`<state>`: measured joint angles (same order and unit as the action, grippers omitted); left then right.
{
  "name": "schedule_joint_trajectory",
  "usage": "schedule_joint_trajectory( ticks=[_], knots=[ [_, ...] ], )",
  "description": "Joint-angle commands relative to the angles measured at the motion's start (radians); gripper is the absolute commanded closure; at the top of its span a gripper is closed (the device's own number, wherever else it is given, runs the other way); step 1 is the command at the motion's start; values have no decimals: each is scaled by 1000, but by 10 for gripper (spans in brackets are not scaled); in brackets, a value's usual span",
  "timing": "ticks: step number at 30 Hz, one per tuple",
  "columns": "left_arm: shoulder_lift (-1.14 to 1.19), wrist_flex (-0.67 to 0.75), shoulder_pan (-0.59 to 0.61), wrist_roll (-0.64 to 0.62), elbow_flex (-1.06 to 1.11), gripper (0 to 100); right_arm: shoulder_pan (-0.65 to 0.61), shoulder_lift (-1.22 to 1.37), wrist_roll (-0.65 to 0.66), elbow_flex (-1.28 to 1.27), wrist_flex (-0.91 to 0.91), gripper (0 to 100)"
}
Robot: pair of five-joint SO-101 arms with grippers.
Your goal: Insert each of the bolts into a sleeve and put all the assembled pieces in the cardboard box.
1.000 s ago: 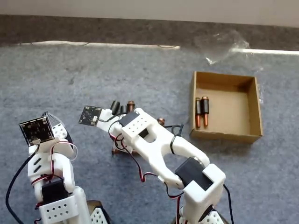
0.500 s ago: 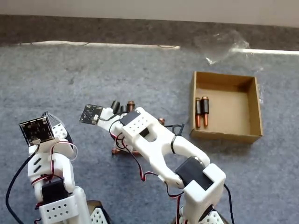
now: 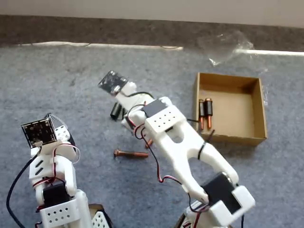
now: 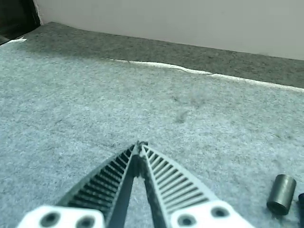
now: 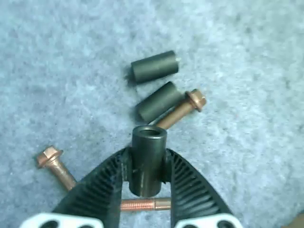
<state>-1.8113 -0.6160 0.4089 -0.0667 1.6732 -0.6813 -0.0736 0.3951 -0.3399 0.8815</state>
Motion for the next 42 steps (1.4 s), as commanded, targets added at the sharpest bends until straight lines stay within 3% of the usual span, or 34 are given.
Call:
schedule_joint_trajectory(
  ticks=[1,7,17,23,33,38,42],
  knots=[
    [-16,-5,-24,2,22,992,50,-173,-41,-8,18,995],
    [-16,-5,-31,2,22,993,77,-414,-58,-87,127,995],
    [-16,-54,-228,3,19,993,183,-845,-110,-354,142,995],
    [-16,-126,-343,141,2,993,255,-1026,-222,-549,134,995],
    [-13,-445,-529,178,-297,993,255,-1382,-239,-883,21,995],
    [38,-460,-550,180,-381,993,257,-1540,-238,-983,18,995],
    [255,-460,-552,180,-490,993,257,-1624,-239,-1041,18,995]
  ],
)
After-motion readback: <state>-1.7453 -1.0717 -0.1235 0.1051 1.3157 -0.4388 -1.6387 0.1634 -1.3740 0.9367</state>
